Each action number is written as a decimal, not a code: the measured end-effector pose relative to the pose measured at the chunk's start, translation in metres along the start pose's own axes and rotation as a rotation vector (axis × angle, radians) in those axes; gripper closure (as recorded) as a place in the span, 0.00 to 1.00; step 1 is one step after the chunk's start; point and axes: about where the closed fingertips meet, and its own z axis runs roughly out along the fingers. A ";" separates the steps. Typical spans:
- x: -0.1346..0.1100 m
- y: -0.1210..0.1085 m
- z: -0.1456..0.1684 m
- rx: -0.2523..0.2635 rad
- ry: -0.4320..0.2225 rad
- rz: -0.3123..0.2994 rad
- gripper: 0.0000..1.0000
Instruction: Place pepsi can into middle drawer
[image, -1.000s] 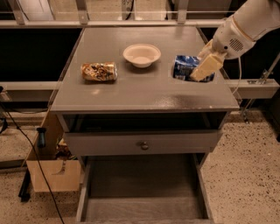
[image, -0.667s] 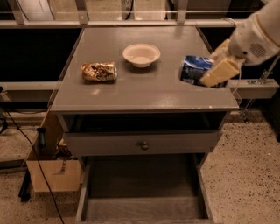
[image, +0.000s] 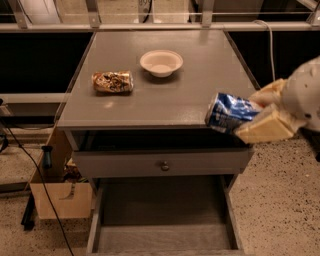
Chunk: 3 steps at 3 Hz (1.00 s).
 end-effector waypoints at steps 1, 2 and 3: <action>0.021 0.017 0.010 -0.029 0.028 0.037 1.00; 0.021 0.017 0.010 -0.029 0.028 0.037 1.00; 0.027 0.028 0.032 -0.051 0.027 0.057 1.00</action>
Offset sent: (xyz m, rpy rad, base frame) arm -0.0206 -0.0065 -0.0298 -0.0028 0.0649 -0.0235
